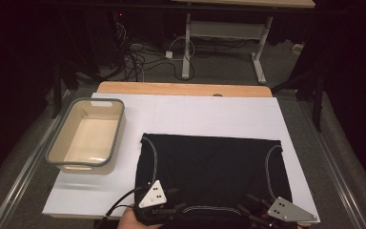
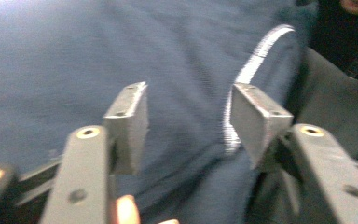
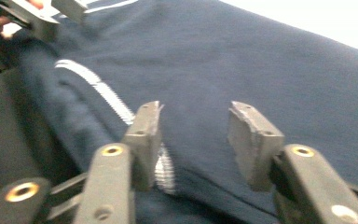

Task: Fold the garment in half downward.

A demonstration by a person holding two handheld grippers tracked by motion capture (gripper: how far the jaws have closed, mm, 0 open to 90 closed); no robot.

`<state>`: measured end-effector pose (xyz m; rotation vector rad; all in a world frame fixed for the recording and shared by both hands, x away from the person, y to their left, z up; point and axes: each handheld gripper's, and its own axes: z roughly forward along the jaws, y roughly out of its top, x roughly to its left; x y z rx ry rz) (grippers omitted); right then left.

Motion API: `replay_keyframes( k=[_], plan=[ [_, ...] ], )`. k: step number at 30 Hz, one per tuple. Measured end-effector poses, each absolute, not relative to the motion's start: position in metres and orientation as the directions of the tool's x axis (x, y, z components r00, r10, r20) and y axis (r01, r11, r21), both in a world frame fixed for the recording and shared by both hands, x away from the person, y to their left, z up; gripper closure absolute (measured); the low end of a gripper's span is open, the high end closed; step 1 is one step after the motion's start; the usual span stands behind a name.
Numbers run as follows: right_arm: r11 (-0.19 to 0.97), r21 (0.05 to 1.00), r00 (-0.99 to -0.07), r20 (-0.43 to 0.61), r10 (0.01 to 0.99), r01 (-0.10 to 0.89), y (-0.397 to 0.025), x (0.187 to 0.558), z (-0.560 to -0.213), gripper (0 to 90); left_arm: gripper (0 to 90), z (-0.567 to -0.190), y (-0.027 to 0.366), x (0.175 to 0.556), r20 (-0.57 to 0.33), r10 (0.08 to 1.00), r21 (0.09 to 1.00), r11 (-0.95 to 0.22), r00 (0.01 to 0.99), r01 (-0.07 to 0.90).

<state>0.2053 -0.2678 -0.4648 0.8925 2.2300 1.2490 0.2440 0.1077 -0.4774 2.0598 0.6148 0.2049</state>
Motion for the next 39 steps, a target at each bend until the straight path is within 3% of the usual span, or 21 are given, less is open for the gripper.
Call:
replay_keyframes(
  k=[8,20,28,39],
  plan=[
    [0.32,0.878,-0.602,-0.045,0.797,0.357,-0.296,0.219,-0.471,24.9,24.3,-0.479,0.142,0.269,-0.116,0.605,0.849,-0.352,0.788,0.395],
    [0.212,0.894,-0.46,-0.008,0.888,0.394,-0.341,0.231,-0.474,1.3,0.6,-0.482,0.167,0.291,-0.152,0.69,0.826,-0.305,0.707,0.474],
    [0.186,0.897,-0.416,-0.003,0.91,0.402,-0.351,0.234,-0.475,0.0,0.0,-0.484,0.169,0.295,-0.134,0.719,0.819,-0.308,0.683,0.484],
    [0.207,0.89,-0.434,-0.011,0.901,0.406,-0.348,0.234,-0.477,0.0,0.0,-0.489,0.172,0.303,-0.129,0.743,0.801,-0.313,0.657,0.511]
  ],
)
